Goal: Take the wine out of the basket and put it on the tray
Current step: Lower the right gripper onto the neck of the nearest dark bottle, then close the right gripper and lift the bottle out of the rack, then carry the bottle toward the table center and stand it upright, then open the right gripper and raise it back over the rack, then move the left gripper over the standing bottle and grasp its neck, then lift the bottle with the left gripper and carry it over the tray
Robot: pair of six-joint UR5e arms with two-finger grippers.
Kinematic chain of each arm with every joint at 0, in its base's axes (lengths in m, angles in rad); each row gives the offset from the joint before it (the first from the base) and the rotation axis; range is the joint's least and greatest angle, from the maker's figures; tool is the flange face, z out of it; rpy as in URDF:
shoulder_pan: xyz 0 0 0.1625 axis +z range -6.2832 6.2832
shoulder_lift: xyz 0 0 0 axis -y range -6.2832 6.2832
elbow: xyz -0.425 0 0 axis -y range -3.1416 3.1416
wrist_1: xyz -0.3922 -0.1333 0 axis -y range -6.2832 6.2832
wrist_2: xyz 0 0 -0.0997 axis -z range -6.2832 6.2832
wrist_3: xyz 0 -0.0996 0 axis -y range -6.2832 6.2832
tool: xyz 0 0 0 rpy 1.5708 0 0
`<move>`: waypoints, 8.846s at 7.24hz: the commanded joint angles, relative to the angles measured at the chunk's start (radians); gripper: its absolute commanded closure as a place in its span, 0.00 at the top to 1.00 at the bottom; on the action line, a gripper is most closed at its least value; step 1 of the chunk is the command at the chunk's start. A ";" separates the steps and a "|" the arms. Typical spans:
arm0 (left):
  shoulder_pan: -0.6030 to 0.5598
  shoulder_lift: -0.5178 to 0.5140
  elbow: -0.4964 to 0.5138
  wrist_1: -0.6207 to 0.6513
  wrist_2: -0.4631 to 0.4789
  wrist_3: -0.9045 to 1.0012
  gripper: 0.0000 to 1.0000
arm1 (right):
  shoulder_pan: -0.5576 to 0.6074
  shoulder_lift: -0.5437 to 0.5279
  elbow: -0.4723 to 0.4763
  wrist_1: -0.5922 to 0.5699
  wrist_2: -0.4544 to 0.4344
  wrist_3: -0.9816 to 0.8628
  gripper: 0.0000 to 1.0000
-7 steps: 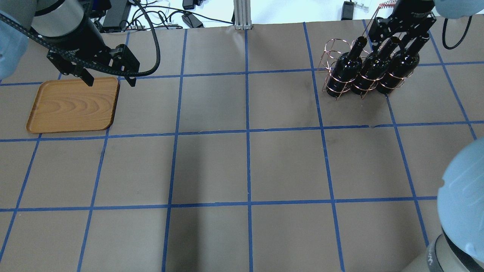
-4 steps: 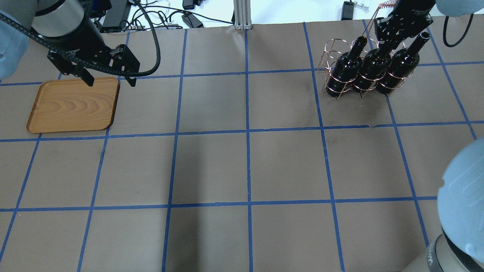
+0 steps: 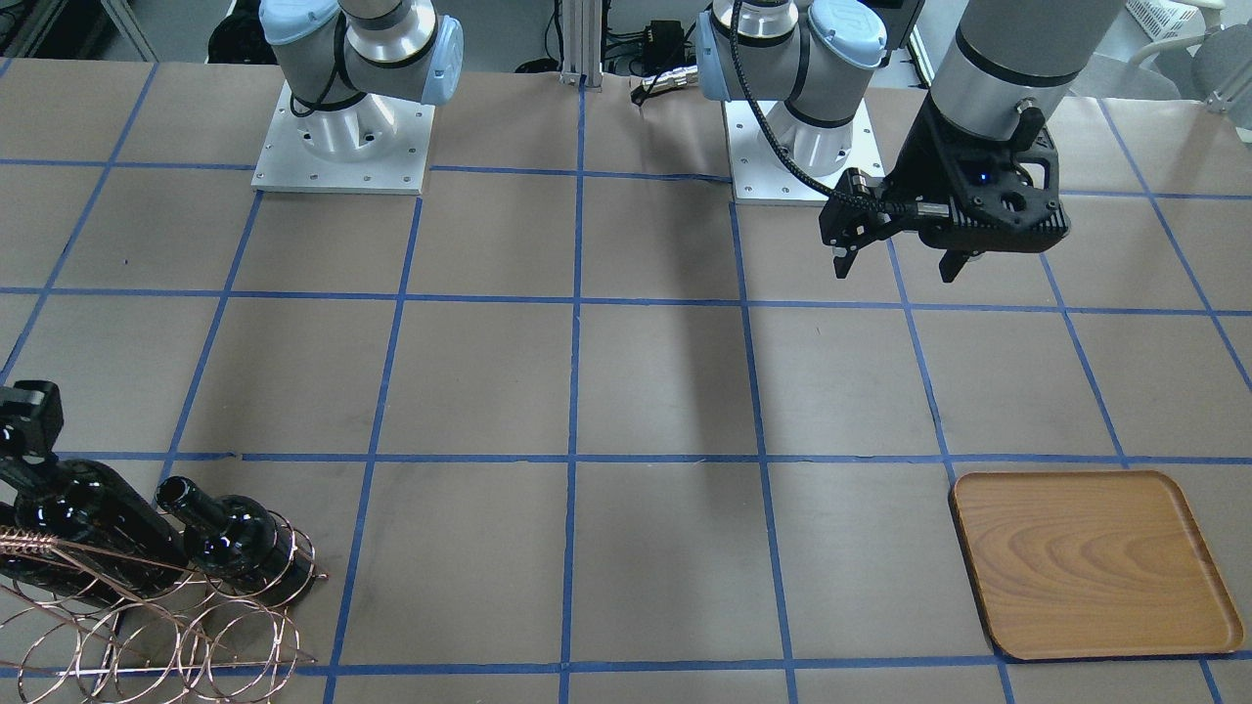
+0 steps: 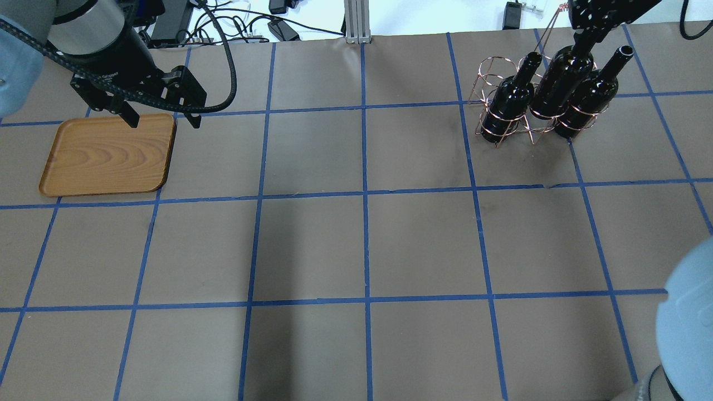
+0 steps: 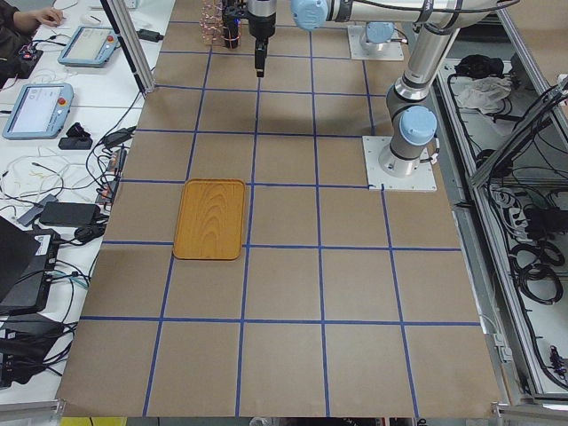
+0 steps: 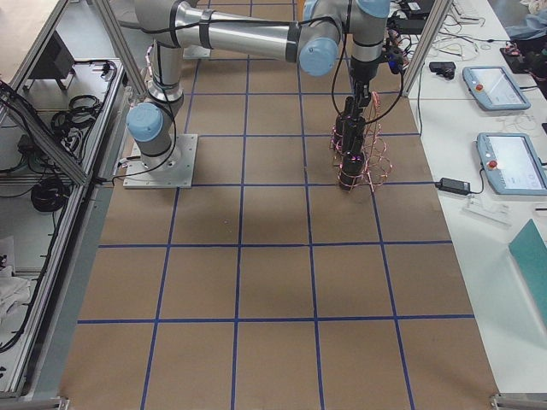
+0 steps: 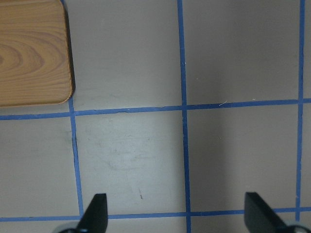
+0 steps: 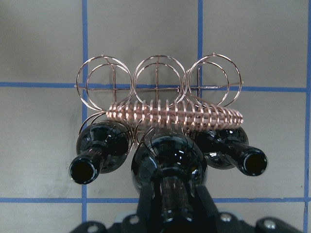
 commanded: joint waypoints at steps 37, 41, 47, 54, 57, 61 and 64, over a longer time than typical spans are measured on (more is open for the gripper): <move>-0.044 -0.028 -0.005 0.053 -0.011 -0.022 1.00 | 0.318 -0.228 0.201 0.136 -0.009 0.387 1.00; -0.213 -0.050 -0.026 0.064 -0.032 -0.161 1.00 | 0.261 -0.259 0.211 0.134 -0.003 0.305 1.00; -0.272 -0.129 -0.149 0.231 -0.079 -0.149 1.00 | 0.264 -0.266 0.234 0.098 -0.015 0.282 1.00; -0.270 -0.142 -0.151 0.198 -0.080 -0.145 0.58 | 0.264 -0.273 0.234 0.066 -0.021 0.282 1.00; -0.270 -0.140 -0.146 0.153 -0.075 -0.146 0.00 | 0.264 -0.274 0.234 0.061 -0.018 0.280 1.00; -0.209 -0.149 0.019 0.060 -0.020 -0.068 0.00 | 0.264 -0.274 0.234 0.061 -0.018 0.280 1.00; 0.034 -0.218 0.170 0.020 0.004 0.235 0.00 | 0.264 -0.276 0.234 0.065 -0.020 0.277 1.00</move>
